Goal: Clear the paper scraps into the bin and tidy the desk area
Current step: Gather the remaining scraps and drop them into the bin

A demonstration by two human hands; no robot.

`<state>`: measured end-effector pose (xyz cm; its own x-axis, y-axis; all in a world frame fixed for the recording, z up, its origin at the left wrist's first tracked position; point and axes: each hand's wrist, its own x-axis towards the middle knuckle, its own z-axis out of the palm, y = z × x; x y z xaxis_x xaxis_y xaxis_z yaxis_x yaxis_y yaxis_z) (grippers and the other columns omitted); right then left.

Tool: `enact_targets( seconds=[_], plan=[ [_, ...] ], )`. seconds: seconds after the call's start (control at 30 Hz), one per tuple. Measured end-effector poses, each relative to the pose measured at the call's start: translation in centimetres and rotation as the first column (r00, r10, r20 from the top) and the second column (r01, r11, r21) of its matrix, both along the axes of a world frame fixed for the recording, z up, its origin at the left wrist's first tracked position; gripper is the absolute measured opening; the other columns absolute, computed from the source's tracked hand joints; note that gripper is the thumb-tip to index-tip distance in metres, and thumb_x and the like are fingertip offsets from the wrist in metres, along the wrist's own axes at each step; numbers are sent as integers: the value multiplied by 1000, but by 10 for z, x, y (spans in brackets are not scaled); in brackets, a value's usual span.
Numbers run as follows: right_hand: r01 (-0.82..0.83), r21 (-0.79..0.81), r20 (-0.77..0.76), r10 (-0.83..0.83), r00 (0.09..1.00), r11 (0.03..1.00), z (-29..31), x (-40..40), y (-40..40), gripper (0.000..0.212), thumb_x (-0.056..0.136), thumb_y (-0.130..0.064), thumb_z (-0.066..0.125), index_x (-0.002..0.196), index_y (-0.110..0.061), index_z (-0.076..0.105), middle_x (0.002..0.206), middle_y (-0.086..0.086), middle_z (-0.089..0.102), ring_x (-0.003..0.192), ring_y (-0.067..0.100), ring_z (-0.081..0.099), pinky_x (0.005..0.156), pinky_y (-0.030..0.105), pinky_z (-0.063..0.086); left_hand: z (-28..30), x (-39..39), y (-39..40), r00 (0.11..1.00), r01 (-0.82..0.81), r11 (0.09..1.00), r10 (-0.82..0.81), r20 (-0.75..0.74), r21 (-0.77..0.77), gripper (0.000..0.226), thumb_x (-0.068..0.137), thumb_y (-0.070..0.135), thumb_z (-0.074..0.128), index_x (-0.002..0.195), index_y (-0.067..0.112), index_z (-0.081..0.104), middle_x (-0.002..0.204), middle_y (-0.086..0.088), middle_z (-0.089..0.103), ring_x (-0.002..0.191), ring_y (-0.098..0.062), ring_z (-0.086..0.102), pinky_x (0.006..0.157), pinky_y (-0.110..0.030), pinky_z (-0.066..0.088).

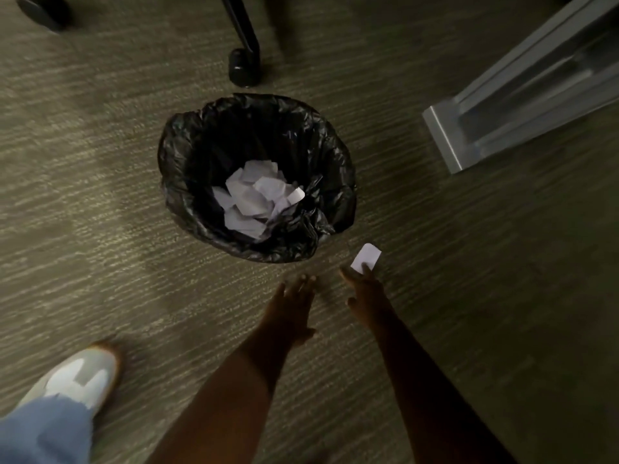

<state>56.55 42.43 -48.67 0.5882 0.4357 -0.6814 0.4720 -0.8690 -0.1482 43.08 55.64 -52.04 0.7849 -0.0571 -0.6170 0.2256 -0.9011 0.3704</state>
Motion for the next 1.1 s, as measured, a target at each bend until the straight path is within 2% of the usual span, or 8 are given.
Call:
enact_targets(
  seconds=[0.17,0.5,0.63,0.73,0.83,0.9,1.0,1.1],
  plan=[
    [46,-99,42,-42,998,994,1,-10,1,80,95,-12,63,159,-19,16,169,5,1,154,27,14,118,40,36,2,-1,4,999,31,999,-31,8,15,106,89,57,60,159,10,-4,167,-7,-16,155,-27,-11,125,-50,0],
    [75,-122,112,-61,992,990,1,-2,-1,75,92,-20,68,155,-12,28,165,4,21,146,24,32,113,40,41,0,-2,4,997,73,997,-72,-29,24,113,86,56,65,158,10,-9,164,-7,-24,153,-28,-17,125,-51,-2],
    [430,353,225,-521,823,831,42,-8,17,68,92,-18,67,152,-14,36,158,4,36,140,22,44,106,32,46,5,0,9,993,117,993,-117,-29,29,106,89,53,63,159,9,-3,166,-10,-20,154,-29,-14,125,-52,2],
    [278,772,215,-647,732,571,96,-12,40,55,95,-18,61,147,-12,46,156,1,39,139,14,45,105,30,49,12,2,15,987,158,987,-158,-1,26,101,91,49,63,159,7,2,167,-12,-14,155,-31,-8,126,-50,3],
    [-51,927,252,-513,821,373,146,-21,74,51,94,-11,59,144,-6,50,151,3,43,136,10,48,104,22,47,20,8,25,983,184,983,-184,18,1,94,93,47,61,159,7,6,167,-15,-8,155,-33,-4,126,-49,6],
    [-193,913,326,-360,874,359,161,-25,96,51,93,-6,60,143,-2,49,149,6,44,136,14,49,103,28,49,28,11,30,985,162,987,-161,66,-20,92,93,48,60,159,9,9,168,-15,0,155,-33,2,126,-46,9],
    [-289,840,382,-122,916,460,172,-36,120,51,92,-3,59,143,-2,51,152,9,44,139,19,46,100,39,52,51,10,35,979,126,990,-114,171,-66,84,93,45,62,157,11,20,164,-14,21,150,-35,21,121,-43,20],
    [-370,697,421,68,905,615,177,-43,133,49,93,-11,59,141,-10,55,155,7,42,140,18,44,107,36,45,78,6,44,975,143,985,-123,186,-97,73,97,42,56,156,11,26,160,-14,32,144,-36,31,116,-40,24]
  ],
)
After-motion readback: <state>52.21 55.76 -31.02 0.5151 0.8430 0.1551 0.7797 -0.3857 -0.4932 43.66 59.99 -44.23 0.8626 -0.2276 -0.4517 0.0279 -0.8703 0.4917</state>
